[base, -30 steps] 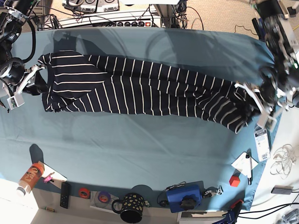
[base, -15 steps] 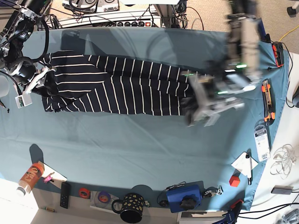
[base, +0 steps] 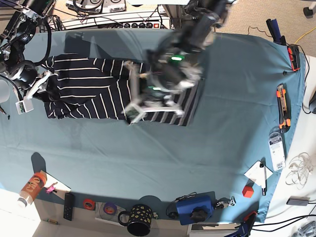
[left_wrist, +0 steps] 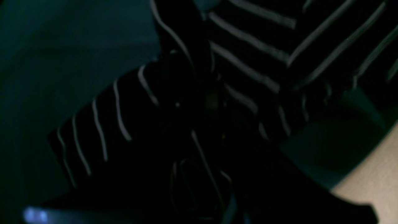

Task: Layout the t-shirt on the table in an organized manner, then fold the t-shirt properly
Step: 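Fold the held shirt end with the left gripper toward the right gripper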

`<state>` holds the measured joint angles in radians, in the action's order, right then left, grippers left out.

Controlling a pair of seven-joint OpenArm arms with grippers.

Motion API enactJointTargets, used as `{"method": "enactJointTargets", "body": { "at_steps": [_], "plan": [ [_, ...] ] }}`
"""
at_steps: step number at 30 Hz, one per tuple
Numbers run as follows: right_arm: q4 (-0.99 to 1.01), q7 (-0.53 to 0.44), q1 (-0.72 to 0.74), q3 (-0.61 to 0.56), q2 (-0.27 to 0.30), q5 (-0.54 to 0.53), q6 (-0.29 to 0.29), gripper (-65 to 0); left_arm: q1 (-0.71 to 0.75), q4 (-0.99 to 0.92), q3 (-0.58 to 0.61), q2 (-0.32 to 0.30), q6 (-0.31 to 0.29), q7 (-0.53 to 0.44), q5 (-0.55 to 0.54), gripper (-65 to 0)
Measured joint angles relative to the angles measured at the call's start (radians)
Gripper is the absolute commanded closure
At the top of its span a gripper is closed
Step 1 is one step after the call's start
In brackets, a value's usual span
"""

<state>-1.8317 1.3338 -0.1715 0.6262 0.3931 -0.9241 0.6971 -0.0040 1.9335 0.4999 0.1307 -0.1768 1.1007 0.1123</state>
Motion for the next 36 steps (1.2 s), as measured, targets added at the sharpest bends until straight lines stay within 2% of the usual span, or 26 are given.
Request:
{"method": "enactJointTargets", "body": {
  "at_steps": [4,9,11,14,17,19,23,29,30,32,33,34,36],
  "plan": [
    [0.000,-0.003,0.000,0.000,0.000,0.000,0.000,-18.9,-0.003,-0.078,0.034,0.002,0.027,-0.043,0.092,0.0],
    [0.000,-0.003,0.000,0.000,0.000,0.000,0.000,-18.9,-0.002,-0.119,0.051,0.002,0.027,-0.094,0.085,0.0],
    [0.000,-0.003,0.000,0.000,0.000,0.000,0.000,-18.9,-0.002,-0.119,0.051,0.002,0.076,-0.125,0.086,0.0],
    [0.000,-0.003,0.000,0.000,0.000,0.000,0.000,-18.9,-0.014,-0.119,0.051,0.002,0.084,-0.131,0.088,0.0],
    [0.000,-0.003,0.000,0.000,0.000,0.001,0.000,-18.9,-0.026,-0.119,0.051,0.002,0.090,-0.140,0.053,0.0],
    [0.000,-0.003,0.000,0.000,0.000,0.000,0.000,-18.9,-0.031,-0.119,0.051,0.002,0.099,-0.183,0.032,0.0],
    [0.000,-0.003,0.000,0.000,0.000,0.000,0.000,-18.9,-0.033,-0.119,0.051,0.002,0.127,-0.187,0.002,0.0],
    [0.000,-0.003,0.000,0.000,0.000,0.000,0.000,-18.9,-0.033,-0.119,0.051,0.002,0.116,-0.219,-0.080,0.0],
    [0.000,-0.003,0.000,0.000,0.000,0.000,0.000,-18.9,-0.033,-0.119,0.051,0.002,0.086,-0.220,-0.097,-4.5],
    [0.000,-0.003,0.000,0.000,0.000,0.000,0.000,-18.9,-0.032,-0.119,0.051,0.002,0.019,-0.229,-0.131,-21.2],
    [0.000,-0.003,0.000,0.000,0.000,0.000,0.000,-18.9,-0.032,-0.119,0.051,0.002,0.016,-0.249,-0.147,-27.8],
    [0.000,-0.003,0.000,0.000,0.000,0.000,0.000,-18.9,-0.033,-0.119,0.051,0.002,0.015,-0.272,-0.168,-31.7],
    [0.000,-0.003,0.000,0.000,0.000,0.001,0.000,-18.9,-0.034,-0.119,0.051,0.002,0.027,-0.287,-0.177,-32.6]
  ]
}}
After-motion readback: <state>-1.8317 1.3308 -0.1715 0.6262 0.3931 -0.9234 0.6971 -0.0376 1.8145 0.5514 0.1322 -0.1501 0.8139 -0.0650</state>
